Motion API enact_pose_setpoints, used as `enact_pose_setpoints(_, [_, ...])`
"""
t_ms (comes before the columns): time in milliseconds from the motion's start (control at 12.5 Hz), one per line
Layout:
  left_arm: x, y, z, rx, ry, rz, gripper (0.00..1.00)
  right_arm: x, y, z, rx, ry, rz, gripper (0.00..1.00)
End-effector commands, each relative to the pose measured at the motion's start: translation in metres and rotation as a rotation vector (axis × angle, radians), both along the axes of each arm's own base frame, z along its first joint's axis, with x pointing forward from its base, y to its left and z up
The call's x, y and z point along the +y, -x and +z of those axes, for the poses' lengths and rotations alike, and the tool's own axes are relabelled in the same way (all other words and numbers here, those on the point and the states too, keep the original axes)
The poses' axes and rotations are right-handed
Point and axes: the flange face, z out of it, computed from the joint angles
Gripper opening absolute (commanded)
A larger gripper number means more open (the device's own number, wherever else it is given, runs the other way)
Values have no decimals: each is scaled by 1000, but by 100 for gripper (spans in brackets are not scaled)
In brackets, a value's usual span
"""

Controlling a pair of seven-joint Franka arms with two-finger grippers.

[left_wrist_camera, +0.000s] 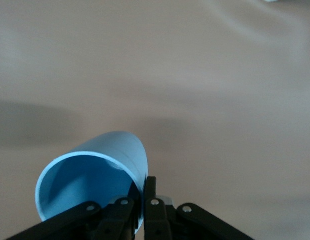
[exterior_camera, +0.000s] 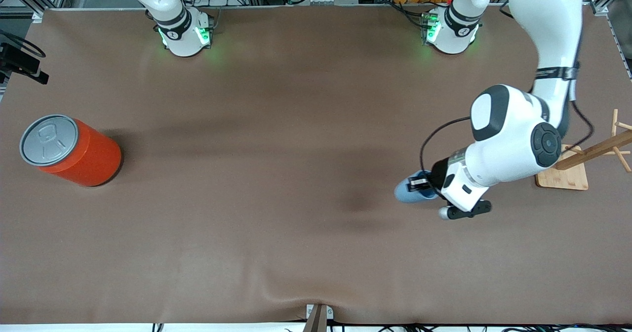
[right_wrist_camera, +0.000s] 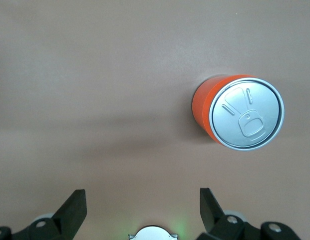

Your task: Flip cup

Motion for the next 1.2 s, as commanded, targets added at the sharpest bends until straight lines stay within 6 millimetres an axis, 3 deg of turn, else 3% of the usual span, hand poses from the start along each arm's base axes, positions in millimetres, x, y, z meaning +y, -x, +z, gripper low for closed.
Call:
enact_pose_setpoints(0, [20,3,20,-34,-186,-82,0,1,-1,6,-9,-15,-21,100])
enact_pose_setpoints(80, [28,9,13,3,-218,-136,0,3,-1,8,-14,-16,-18,100])
enact_pose_setpoints(239, [76,7,1,45,-272,-117,0,7,0,11,-12,-10,-9,100])
enact_pose_setpoints(399, [95,20,-8,46,-393,-167,0,-2,5,8,23,1,-24,100])
enact_pose_setpoints(559, [127,33,-24,42,-389,-135,0,-6,8,-2,77,-5,-31,100])
enact_pose_setpoints(878, [143,67,-78,-64,-341,-112,0,0,0,-17,98,20,1,100])
enact_pose_setpoints(1117, [132,84,-95,-35,-260,-69,0,10,-1,-29,125,18,32,100])
